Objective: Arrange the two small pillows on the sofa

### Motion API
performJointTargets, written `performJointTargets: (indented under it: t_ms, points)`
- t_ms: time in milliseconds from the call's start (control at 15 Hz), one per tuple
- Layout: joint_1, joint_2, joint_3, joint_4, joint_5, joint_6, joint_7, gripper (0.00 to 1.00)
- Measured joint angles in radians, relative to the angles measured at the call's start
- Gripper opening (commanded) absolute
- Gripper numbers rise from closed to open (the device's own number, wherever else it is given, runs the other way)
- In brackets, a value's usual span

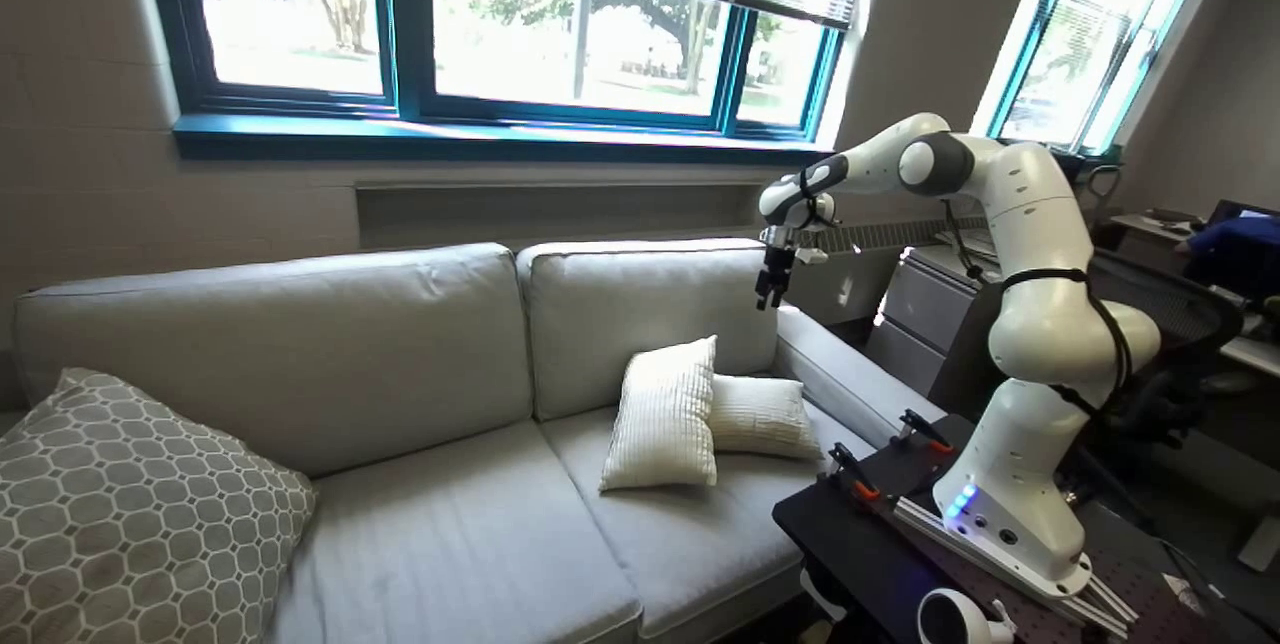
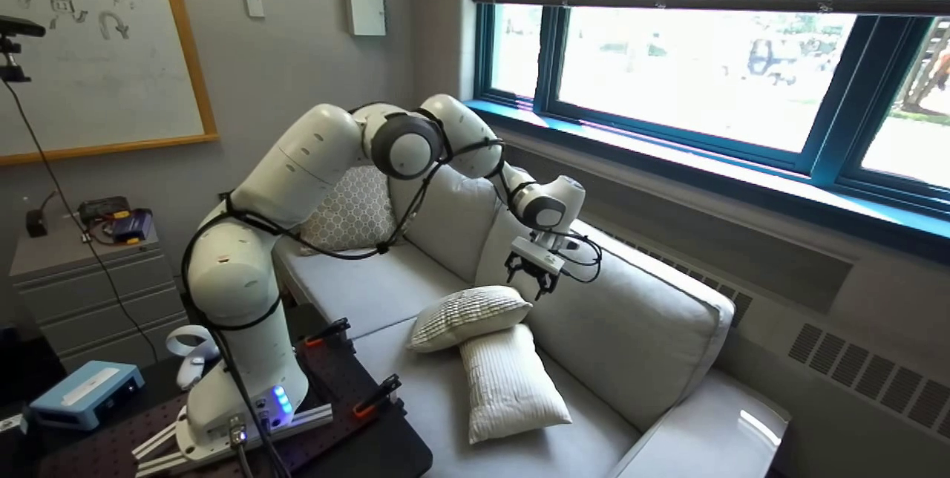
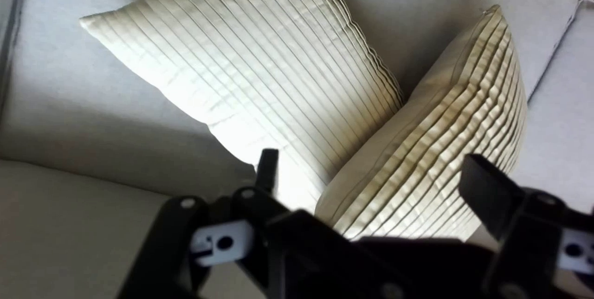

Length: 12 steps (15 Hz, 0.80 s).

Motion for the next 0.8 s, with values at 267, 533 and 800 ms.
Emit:
performJointTargets:
  t_ms: [267, 533, 800]
  points:
    - [-0.025, 0.19, 0.034, 0.189, 0.001, -0.14, -0.026, 1.0]
    - [-0.017, 0.341, 0.038, 0.367, -0.014, -0.289, -0.022, 1.0]
    - [-0.014, 0.417, 0.035, 0.484, -0.017, -0.354, 0.003, 1.0]
